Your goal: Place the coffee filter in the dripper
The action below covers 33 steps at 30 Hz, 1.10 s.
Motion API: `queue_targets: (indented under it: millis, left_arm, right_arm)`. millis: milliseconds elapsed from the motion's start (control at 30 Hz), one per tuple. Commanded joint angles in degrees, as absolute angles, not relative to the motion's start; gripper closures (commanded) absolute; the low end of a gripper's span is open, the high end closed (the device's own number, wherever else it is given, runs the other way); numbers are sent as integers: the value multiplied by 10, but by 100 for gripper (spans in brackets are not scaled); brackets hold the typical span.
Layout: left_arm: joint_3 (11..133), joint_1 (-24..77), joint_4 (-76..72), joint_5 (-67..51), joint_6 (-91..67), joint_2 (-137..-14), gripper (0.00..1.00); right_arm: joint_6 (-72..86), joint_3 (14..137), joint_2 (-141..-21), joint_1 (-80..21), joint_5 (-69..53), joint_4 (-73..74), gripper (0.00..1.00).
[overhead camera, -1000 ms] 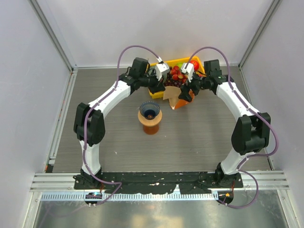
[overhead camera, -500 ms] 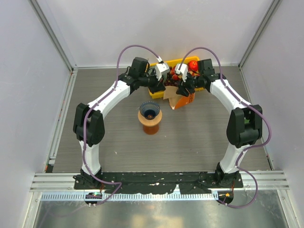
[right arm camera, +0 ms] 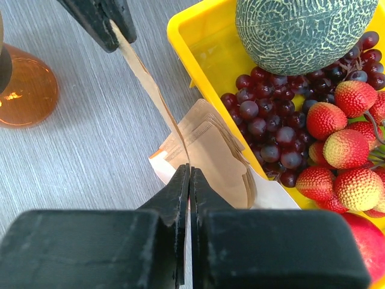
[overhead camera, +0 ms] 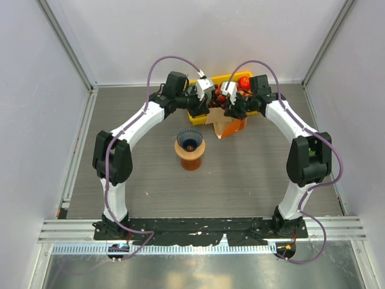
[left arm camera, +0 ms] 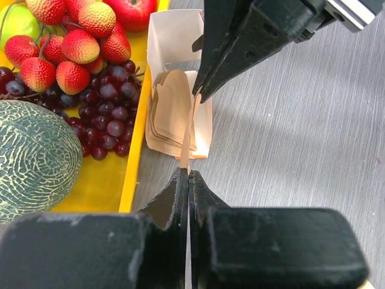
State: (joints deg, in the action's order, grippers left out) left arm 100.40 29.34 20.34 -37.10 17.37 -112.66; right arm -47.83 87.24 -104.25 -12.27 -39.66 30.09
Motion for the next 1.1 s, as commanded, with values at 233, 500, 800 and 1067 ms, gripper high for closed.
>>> queue_targets:
  millis: [233, 500, 800, 1067]
  left_arm:
    - [1028, 271, 192, -381, 156, -1110, 32]
    - [956, 243, 120, -420, 134, -1028, 18]
    - [939, 242, 156, -468, 169, -941, 7]
    - [934, 299, 235, -476, 191, -875, 2]
  right_arm:
    - [-484, 894, -1020, -113, -420, 304, 95]
    - [-441, 897, -970, -111, -431, 312, 95]
    - [-379, 922, -886, -104, -482, 363, 95]
    - [-345, 906, -784, -107, -515, 417, 95]
